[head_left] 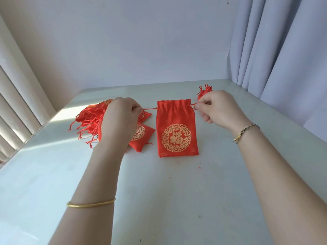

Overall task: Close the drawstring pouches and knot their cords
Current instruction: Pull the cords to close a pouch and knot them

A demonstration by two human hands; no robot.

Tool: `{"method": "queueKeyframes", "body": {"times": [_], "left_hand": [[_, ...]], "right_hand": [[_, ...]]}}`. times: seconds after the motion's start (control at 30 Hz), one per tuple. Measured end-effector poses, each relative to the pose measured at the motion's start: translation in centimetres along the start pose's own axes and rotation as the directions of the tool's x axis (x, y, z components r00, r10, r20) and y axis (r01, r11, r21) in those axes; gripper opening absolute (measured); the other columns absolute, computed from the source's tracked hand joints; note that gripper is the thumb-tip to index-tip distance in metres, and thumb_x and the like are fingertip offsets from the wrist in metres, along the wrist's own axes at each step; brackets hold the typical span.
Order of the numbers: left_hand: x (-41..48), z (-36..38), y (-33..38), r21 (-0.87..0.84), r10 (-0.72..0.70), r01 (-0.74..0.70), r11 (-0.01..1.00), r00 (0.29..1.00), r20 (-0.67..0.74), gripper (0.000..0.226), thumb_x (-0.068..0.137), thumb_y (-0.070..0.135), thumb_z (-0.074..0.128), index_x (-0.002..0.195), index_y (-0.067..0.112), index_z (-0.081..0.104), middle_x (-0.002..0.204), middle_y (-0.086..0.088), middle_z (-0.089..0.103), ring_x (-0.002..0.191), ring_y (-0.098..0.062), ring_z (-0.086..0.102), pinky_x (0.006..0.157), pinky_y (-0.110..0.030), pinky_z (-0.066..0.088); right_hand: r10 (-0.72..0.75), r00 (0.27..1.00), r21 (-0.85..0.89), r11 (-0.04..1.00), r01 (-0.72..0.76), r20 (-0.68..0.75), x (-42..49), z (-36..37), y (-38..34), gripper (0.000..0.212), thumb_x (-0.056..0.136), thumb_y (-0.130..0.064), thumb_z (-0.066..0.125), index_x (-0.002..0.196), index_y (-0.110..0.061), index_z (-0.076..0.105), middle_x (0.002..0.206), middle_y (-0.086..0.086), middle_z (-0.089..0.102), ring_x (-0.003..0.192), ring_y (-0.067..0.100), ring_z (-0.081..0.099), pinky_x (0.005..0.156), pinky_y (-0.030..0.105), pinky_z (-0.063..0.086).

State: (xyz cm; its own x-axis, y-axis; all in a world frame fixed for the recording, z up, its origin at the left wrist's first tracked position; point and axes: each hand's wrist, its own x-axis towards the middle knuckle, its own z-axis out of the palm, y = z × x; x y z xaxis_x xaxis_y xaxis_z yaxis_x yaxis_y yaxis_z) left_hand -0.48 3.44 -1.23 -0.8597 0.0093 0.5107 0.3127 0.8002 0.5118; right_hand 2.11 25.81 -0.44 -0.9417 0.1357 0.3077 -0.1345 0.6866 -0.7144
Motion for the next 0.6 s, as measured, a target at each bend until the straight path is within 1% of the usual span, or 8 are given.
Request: {"method": "queueKeyframes", "body": {"times": [0.13, 0.23, 0.3, 0.33, 0.37, 0.43, 0.5, 0.6], "left_hand": [[0.0, -0.7, 0.1, 0.132, -0.036, 0.046, 0.990, 0.996, -0.080, 0.022, 0.094, 0.021, 0.049, 0.092, 0.007, 0.065, 0.092, -0.008, 0.053, 0.077, -0.026, 0.046, 0.063, -0.033, 0.033], [-0.1, -1.5, -0.1, 0.193, -0.122, 0.164, 0.967, 0.969, -0.214, 0.023, 0.095, 0.023, 0.045, 0.092, 0.009, 0.063, 0.100, -0.008, 0.054, 0.084, -0.030, 0.048, 0.064, -0.034, 0.031], [0.0, -1.3, 0.2, 0.086, -0.132, 0.154, 0.984, 0.966, -0.222, 0.023, 0.093, 0.020, 0.044, 0.086, 0.009, 0.063, 0.101, -0.009, 0.057, 0.086, -0.028, 0.051, 0.065, -0.032, 0.031], [0.2, -1.2, 0.4, -0.093, -0.163, 0.147, 0.985, 0.968, -0.189, 0.023, 0.092, 0.018, 0.043, 0.080, 0.011, 0.062, 0.098, -0.009, 0.059, 0.083, -0.025, 0.052, 0.066, -0.031, 0.034], [0.4, -1.2, 0.9, -0.369, -0.229, 0.175, 0.913, 0.968, -0.108, 0.023, 0.091, 0.015, 0.042, 0.074, 0.014, 0.058, 0.094, -0.008, 0.061, 0.082, -0.022, 0.055, 0.069, -0.031, 0.040], [0.4, -1.8, 2.1, -0.853, -0.259, 0.290, 0.435, 0.947, 0.189, 0.027, 0.092, 0.011, 0.038, 0.067, 0.017, 0.048, 0.091, -0.004, 0.068, 0.089, -0.019, 0.062, 0.083, -0.033, 0.046], [0.2, -2.2, 2.7, -0.926, -0.097, 0.373, 0.061, 0.926, 0.366, 0.031, 0.096, 0.014, 0.033, 0.067, 0.018, 0.041, 0.084, -0.003, 0.071, 0.095, -0.020, 0.068, 0.093, -0.036, 0.046], [-0.1, -2.2, 3.4, -0.921, -0.040, 0.384, -0.065, 0.921, 0.386, 0.029, 0.099, 0.016, 0.035, 0.074, 0.013, 0.048, 0.060, -0.001, 0.053, 0.058, -0.015, 0.060, 0.073, -0.035, 0.056]], "right_hand": [[0.035, 0.997, 0.089, 0.996, -0.029, -0.067, 0.3, -0.1, 0.7, 0.018, 0.087, -0.013, 0.056, 0.071, -0.010, 0.066, 0.056, 0.001, 0.052, 0.051, 0.013, 0.045, 0.051, 0.025, 0.036], [0.126, 0.972, 0.092, 0.990, -0.110, -0.196, 0.4, -0.4, 1.5, 0.015, 0.082, -0.008, 0.059, 0.073, -0.001, 0.068, 0.055, 0.001, 0.052, 0.045, 0.002, 0.047, 0.046, 0.015, 0.033], [0.166, 0.968, 0.065, 0.986, -0.156, -0.188, 0.4, -0.4, 1.9, 0.014, 0.082, -0.006, 0.057, 0.073, 0.000, 0.067, 0.058, 0.004, 0.054, 0.046, 0.004, 0.046, 0.047, 0.017, 0.033], [0.184, 0.971, 0.046, 0.983, -0.179, -0.155, 0.4, -0.3, 1.9, 0.014, 0.082, -0.007, 0.056, 0.072, -0.002, 0.065, 0.058, 0.004, 0.053, 0.047, 0.008, 0.044, 0.047, 0.021, 0.032], [0.209, 0.971, 0.053, 0.978, -0.204, -0.117, 0.4, -0.2, 1.9, 0.015, 0.083, -0.007, 0.055, 0.071, -0.005, 0.063, 0.057, 0.004, 0.052, 0.046, 0.011, 0.041, 0.046, 0.023, 0.032], [0.263, 0.963, 0.157, 0.955, -0.251, -0.061, 0.4, -0.2, 1.5, 0.016, 0.083, -0.008, 0.053, 0.068, -0.009, 0.059, 0.057, 0.004, 0.050, 0.038, 0.012, 0.038, 0.042, 0.021, 0.031], [0.302, 0.953, 0.297, 0.913, -0.278, -0.036, 0.4, -0.3, 0.8, 0.017, 0.082, -0.010, 0.053, 0.065, -0.011, 0.057, 0.057, 0.003, 0.050, 0.032, 0.007, 0.037, 0.041, 0.019, 0.031], [0.296, 0.953, 0.522, 0.805, -0.281, 0.058, 0.2, -0.5, -1.0, 0.019, 0.086, -0.011, 0.051, 0.068, -0.012, 0.056, 0.059, 0.003, 0.051, 0.037, 0.009, 0.039, 0.040, 0.018, 0.032]]}}
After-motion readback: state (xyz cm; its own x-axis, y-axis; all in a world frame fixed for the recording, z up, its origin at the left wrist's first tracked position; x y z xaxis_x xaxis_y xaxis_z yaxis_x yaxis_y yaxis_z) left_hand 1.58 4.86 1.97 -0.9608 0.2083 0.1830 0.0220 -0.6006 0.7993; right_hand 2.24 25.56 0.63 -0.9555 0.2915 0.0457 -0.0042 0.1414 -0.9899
